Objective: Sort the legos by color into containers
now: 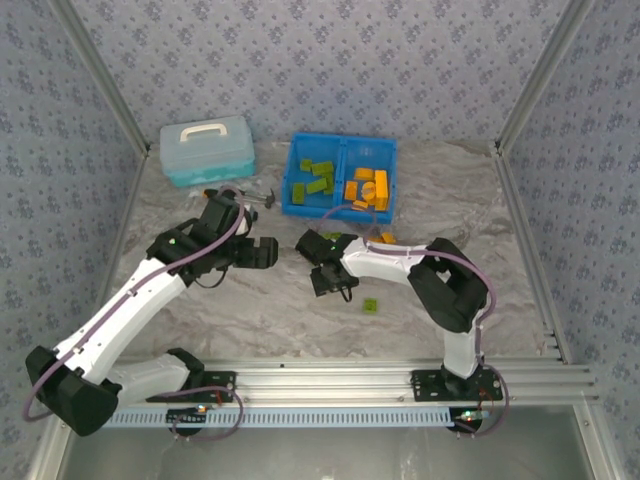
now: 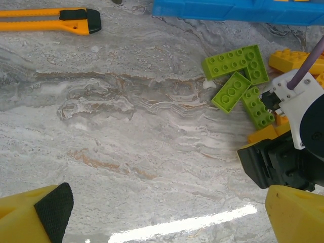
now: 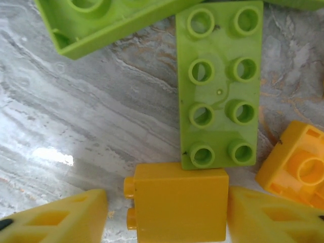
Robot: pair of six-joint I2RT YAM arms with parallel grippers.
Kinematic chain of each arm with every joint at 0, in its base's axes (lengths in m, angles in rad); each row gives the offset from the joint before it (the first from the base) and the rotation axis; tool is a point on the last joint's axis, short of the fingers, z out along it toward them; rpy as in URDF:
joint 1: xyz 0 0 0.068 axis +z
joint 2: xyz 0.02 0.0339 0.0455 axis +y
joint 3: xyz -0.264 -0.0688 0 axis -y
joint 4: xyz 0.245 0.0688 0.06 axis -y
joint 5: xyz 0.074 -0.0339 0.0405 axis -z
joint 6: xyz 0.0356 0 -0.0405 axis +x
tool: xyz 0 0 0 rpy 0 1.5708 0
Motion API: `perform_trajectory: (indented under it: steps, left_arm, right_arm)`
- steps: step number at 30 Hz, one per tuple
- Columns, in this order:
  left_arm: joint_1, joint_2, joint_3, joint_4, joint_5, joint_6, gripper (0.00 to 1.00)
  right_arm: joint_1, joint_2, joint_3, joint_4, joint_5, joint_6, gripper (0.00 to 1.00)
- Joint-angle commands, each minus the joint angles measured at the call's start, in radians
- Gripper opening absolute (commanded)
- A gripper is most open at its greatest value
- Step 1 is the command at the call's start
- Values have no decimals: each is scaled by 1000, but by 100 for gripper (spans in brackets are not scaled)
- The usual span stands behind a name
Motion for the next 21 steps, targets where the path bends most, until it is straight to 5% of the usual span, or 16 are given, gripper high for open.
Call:
perform_trajectory:
  steps: [1, 6, 13, 17, 21]
  left_arm:
    - [7, 9, 12, 25, 6, -8, 99]
    - [7, 13, 13, 28, 4, -13, 99]
    - [8, 2, 16, 21, 6, -16, 99]
    - [6, -16, 7, 33, 26, -21, 99]
    - [5, -38, -15, 51, 49, -52, 99]
  right_arm:
    - [10, 19, 18, -9, 24, 25, 57]
    - [17, 5, 13, -21, 27, 24, 43]
    - [25, -217, 46, -91, 106, 1, 41]
    - [-65, -333, 101, -68, 177, -75, 41]
    - [-211, -286, 217, -19, 207, -199, 42]
